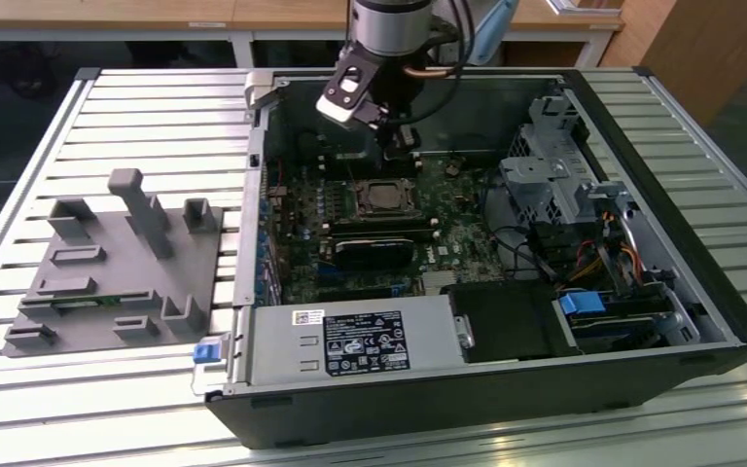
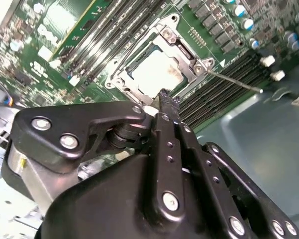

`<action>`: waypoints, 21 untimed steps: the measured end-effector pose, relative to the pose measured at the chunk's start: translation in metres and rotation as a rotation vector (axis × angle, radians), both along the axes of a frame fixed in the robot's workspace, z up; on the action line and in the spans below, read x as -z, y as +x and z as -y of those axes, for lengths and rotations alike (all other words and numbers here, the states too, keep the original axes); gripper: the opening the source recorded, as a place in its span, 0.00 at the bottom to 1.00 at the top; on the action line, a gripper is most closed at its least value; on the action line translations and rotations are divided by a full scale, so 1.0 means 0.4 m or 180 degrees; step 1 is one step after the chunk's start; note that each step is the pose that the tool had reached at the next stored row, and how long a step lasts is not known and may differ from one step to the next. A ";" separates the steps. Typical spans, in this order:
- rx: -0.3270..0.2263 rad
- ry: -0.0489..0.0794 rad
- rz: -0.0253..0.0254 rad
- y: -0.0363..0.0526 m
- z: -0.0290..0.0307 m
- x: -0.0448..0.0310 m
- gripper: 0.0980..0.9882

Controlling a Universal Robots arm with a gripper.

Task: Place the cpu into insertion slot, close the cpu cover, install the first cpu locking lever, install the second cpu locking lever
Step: 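Install the first cpu locking lever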

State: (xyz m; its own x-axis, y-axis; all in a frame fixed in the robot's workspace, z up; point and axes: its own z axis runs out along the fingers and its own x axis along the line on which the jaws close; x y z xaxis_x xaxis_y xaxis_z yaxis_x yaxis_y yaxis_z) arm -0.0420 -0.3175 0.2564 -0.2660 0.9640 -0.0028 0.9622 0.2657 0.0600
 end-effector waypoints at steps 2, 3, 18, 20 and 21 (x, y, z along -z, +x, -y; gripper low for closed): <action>-0.0119 -0.0001 -0.0003 0.000 0.000 0.001 0.01; -0.0175 -0.0002 -0.0004 0.000 0.000 0.001 0.01; -0.0988 -0.0052 -0.0013 0.000 0.000 0.001 0.01; -0.1103 -0.0052 -0.0012 0.000 0.000 0.001 0.01; -0.1160 -0.0052 -0.0012 0.000 0.000 0.001 0.01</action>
